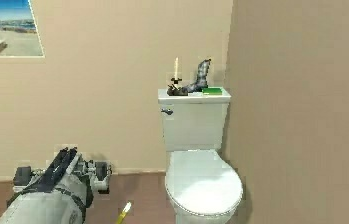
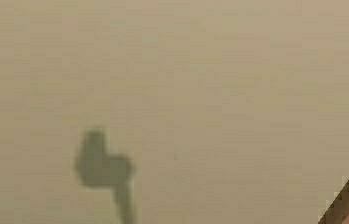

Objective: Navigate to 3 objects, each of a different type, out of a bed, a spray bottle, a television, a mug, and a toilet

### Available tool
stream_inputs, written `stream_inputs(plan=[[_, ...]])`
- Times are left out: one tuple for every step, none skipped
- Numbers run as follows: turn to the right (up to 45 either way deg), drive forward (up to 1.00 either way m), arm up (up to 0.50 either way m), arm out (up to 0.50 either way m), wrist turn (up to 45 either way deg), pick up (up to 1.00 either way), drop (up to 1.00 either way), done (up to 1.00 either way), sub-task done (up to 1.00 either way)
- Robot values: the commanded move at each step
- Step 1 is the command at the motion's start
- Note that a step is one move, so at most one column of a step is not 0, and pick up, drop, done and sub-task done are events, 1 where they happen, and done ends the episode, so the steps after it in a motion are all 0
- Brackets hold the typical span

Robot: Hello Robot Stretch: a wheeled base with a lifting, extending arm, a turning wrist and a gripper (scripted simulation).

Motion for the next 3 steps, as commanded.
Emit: stream_inputs(plan=[[0.0, 0.00, 0.00, 0.00, 0.0, 0.00, 0.00, 0.00, 1.00], [-45.0, 0.00, 0.00, 0.00, 0.0, 0.00, 0.00, 0.00, 0.00], [-45.0, 0.00, 0.00, 0.00, 0.0, 0.00, 0.00, 0.00, 0.00]])
